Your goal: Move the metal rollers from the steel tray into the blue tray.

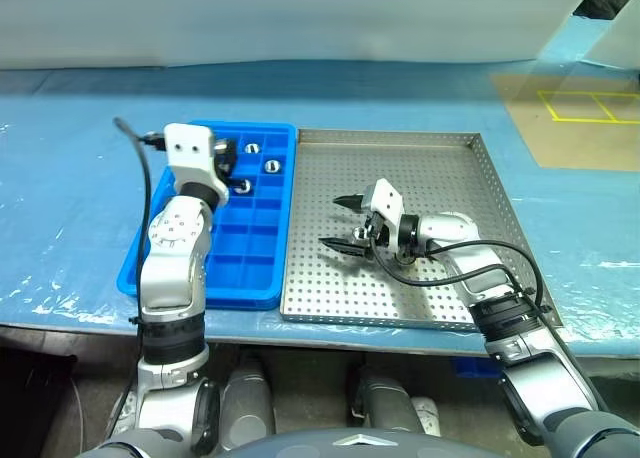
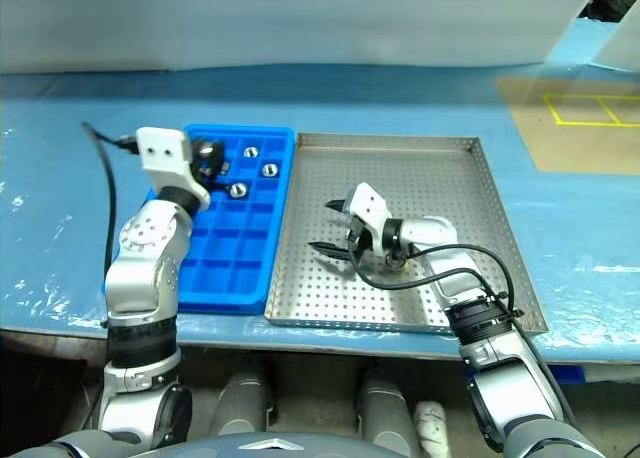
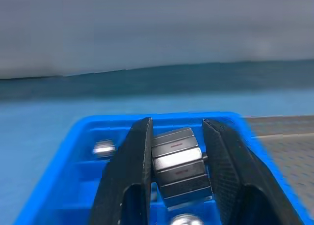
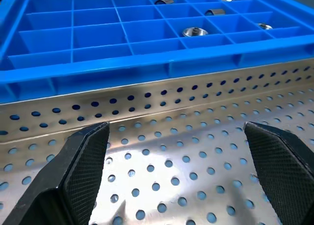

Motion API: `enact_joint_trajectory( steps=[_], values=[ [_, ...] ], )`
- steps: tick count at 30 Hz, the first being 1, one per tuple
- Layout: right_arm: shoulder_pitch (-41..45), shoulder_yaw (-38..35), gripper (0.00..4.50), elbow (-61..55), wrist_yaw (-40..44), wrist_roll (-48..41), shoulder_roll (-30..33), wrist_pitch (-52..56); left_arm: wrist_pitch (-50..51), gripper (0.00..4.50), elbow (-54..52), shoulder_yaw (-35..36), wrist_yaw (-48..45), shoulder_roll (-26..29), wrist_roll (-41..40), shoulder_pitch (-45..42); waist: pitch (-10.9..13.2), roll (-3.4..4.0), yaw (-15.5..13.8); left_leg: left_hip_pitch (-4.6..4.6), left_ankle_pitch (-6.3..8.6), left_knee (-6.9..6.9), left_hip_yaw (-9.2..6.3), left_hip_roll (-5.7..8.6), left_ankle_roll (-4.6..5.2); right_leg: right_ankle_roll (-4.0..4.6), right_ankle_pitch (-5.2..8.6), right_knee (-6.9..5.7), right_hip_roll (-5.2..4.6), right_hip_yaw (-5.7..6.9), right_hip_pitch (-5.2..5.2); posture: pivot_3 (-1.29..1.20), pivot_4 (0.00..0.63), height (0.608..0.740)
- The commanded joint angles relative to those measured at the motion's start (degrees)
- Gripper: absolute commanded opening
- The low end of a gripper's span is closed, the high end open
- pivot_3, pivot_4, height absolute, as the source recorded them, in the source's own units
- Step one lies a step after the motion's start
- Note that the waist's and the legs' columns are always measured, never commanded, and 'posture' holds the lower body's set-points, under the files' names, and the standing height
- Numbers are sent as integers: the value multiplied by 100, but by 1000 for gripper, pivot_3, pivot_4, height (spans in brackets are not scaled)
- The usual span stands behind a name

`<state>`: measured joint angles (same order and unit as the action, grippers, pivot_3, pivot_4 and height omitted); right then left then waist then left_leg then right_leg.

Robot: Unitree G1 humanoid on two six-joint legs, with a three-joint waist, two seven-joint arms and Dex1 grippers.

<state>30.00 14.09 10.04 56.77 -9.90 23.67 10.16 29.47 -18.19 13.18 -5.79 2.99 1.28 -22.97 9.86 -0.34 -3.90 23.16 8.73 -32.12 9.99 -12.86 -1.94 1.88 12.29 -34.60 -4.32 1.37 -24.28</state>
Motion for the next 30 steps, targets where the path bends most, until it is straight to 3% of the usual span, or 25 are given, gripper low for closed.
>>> enact_joint_trajectory(
  steps=[1, 7, 17, 30],
  values=[
    [231, 58, 4500, 86, 200, 38, -56, -226, -500, 1222, -477, 233, 726, -63, 219, 222, 1, -1, -45, 1, 0, -1, -2, -1, 0, 0, 0, -2, 0, 3, 0, 128, 150, 740],
    [350, 55, 4500, 218, 377, 75, -80, -287, -690, 1222, -358, 425, 1396, -243, 234, 562, 2, -4, -199, 4, 0, -7, -5, 0, -1, -1, 0, -4, -2, 4, 0, 146, 150, 740],
    [281, 39, 4500, 162, 438, 121, -33, -300, -632, 1222, 7, 268, 1305, -191, -52, 854, 4, -10, -214, 6, 0, -8, -7, -1, -2, -2, 0, -7, 0, 4, -3, 123, 150, 740],
    [131, 14, 4500, 30, 439, 157, 111, -275, -70, 1222, -608, -125, 1762, -482, 205, 1594, 5, -11, -193, 5, 0, -9, -6, -1, -2, -3, 0, -8, -1, 4, -3, 110, 150, 740]
  ],
)
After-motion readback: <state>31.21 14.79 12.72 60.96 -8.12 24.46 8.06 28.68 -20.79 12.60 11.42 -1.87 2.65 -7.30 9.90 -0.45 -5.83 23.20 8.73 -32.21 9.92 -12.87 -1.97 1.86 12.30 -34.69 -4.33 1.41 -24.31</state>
